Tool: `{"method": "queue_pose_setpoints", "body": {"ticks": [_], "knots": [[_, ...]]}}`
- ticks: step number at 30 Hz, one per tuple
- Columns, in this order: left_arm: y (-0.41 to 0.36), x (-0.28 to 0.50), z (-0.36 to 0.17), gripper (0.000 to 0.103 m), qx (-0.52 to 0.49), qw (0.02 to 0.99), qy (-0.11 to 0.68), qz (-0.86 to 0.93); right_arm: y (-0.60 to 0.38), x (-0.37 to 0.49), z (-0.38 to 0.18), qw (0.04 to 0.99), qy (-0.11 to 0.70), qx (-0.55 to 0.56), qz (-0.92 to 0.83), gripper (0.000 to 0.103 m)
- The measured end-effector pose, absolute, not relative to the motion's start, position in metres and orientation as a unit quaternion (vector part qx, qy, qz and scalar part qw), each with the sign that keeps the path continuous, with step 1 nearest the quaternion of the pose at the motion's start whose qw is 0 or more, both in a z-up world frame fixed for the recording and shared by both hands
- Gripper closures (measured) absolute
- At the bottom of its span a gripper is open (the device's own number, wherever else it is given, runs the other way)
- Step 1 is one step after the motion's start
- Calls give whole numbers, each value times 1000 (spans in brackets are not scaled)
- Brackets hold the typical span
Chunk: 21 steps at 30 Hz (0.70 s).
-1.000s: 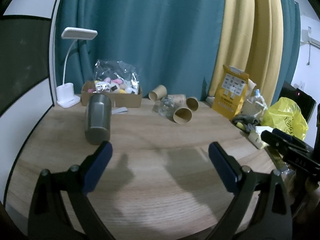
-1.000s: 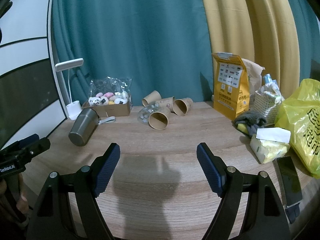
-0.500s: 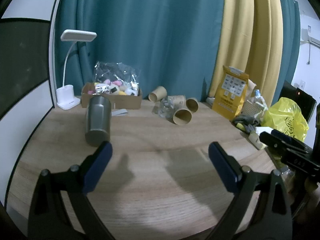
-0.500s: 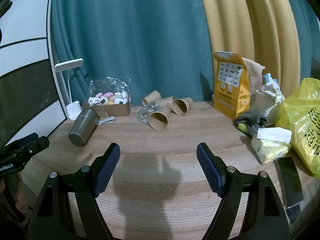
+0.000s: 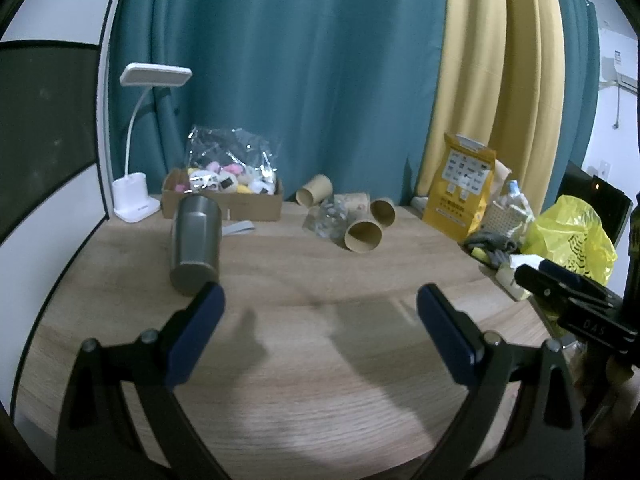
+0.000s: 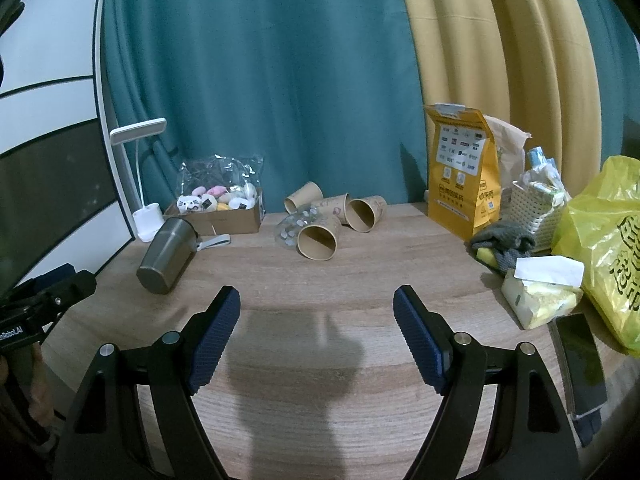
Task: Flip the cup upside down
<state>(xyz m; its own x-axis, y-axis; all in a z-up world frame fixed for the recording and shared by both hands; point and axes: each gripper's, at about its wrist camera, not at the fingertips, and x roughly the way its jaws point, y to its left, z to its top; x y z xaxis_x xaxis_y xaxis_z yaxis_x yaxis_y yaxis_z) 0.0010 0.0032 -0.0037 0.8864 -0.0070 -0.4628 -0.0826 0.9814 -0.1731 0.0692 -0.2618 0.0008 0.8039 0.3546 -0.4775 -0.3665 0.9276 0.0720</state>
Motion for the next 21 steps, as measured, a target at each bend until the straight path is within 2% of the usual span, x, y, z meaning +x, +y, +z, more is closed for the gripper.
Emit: {"method": "queue_pose_setpoints", "body": {"ticks": [21], "knots": [[10, 40, -17, 5, -93, 955, 280, 20, -258, 92, -8, 946, 264, -3, 189, 21]]}}
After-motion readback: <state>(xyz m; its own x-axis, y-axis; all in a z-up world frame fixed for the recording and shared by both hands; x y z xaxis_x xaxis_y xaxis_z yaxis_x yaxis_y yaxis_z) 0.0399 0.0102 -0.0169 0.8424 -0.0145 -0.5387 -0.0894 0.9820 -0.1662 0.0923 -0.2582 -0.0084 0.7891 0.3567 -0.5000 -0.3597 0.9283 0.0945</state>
